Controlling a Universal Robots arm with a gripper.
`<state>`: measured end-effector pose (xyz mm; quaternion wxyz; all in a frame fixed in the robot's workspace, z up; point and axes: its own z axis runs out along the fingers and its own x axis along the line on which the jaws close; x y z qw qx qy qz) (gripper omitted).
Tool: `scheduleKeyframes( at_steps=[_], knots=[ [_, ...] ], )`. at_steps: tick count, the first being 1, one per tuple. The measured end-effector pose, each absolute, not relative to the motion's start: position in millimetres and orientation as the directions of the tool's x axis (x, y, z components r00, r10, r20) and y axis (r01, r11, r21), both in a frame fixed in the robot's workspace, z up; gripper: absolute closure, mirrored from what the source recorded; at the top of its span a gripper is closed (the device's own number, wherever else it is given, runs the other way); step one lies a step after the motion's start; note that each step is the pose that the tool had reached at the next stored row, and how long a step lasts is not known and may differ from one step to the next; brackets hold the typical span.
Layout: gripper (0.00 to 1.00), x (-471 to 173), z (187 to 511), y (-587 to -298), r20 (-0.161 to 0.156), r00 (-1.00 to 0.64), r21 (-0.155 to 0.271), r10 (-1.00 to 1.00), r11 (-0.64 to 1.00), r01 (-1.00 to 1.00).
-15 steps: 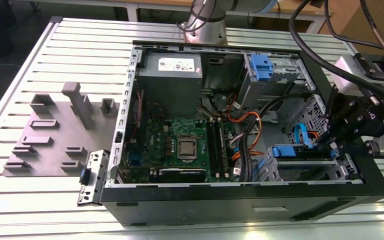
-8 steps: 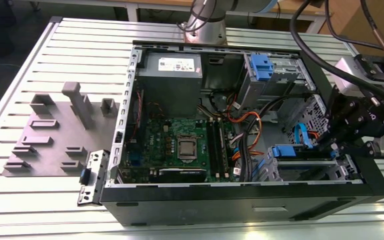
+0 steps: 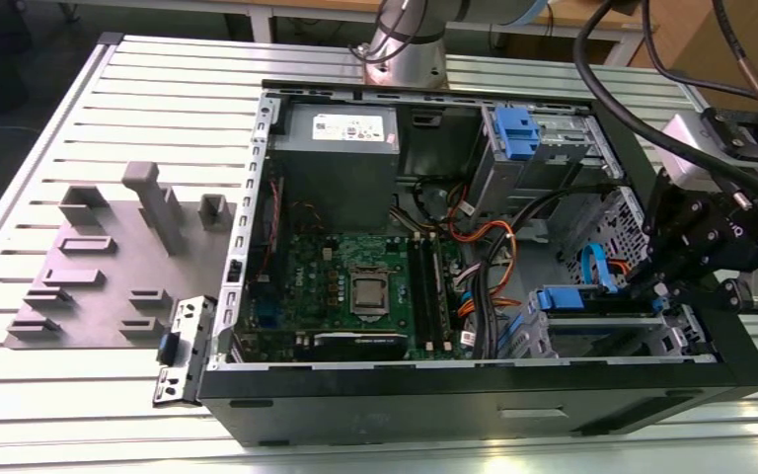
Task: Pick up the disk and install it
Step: 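Insert the second disk wire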
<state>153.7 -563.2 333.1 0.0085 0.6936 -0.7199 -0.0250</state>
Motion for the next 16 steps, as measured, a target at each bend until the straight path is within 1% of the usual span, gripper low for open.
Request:
scheduleKeyframes(
  at_steps=[3,4,9,11,14,16],
  knots=[
    [0.78,153.7,333.2,-563.2,-0.022,-0.038,0.048,-0.999,0.037,-0.998],
    [0.84,153.7,333.2,-563.2,-0.022,-0.038,0.048,-0.999,0.037,-0.998],
    [0.84,153.8,337.0,-563.2,-0.024,-0.038,0.048,-0.999,0.037,-0.998],
    [0.84,153.7,337.0,-563.2,-0.034,-0.038,0.048,-0.999,0.036,-0.998],
    [0.84,150.3,337.3,-563.2,-0.058,-0.038,0.048,-0.998,0.035,-0.998],
    [0.84,148.8,337.2,-563.4,-0.066,-0.038,0.048,-0.997,0.035,-0.998]
  ],
)
